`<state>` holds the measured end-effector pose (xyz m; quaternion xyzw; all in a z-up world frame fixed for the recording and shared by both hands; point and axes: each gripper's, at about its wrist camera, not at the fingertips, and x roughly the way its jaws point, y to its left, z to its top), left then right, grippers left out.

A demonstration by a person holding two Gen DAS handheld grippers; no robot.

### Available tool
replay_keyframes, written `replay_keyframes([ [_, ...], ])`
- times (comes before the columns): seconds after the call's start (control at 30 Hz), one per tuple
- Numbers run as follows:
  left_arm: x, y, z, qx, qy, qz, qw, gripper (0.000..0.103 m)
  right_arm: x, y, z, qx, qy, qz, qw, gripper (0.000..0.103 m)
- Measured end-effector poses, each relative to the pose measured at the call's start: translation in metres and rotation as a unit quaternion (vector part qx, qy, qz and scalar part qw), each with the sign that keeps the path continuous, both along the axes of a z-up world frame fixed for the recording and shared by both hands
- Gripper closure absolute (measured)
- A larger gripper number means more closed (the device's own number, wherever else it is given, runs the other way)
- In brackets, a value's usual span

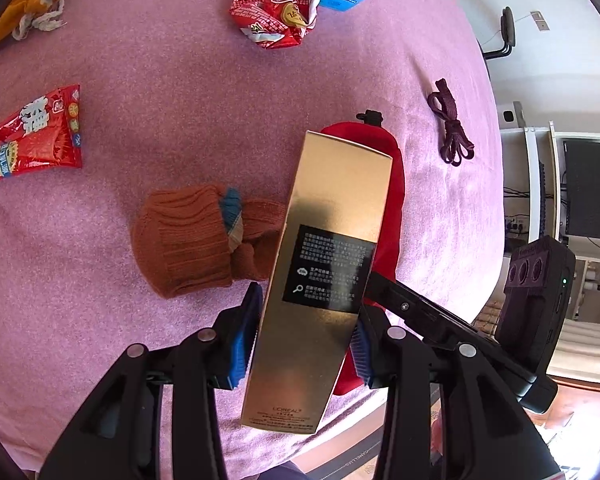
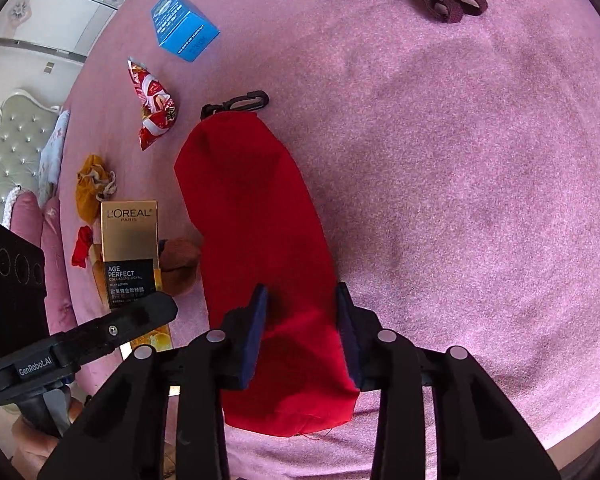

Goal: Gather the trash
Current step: 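Grasp the red pouch with the right tool while the left tool holds the box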

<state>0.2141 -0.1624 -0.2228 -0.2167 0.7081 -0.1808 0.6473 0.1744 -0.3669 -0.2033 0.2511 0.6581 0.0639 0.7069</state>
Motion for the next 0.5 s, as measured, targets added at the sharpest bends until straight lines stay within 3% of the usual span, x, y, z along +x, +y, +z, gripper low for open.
replay_keyframes([
  [0.07, 0.000, 0.001, 0.001, -0.001, 0.003, 0.001, 1.0000, 0.062, -0.005, -0.002, 0.000, 0.011, 0.001, -0.003, 1.000, 0.091],
  [0.17, -0.001, 0.000, 0.005, -0.002, 0.002, -0.003, 1.0000, 0.062, -0.015, -0.005, 0.008, 0.020, -0.004, -0.020, 1.000, 0.096],
  [0.5, -0.027, -0.006, 0.028, -0.024, 0.009, -0.049, 0.9985, 0.062, -0.070, -0.004, 0.062, 0.002, -0.035, -0.085, 0.996, 0.098],
])
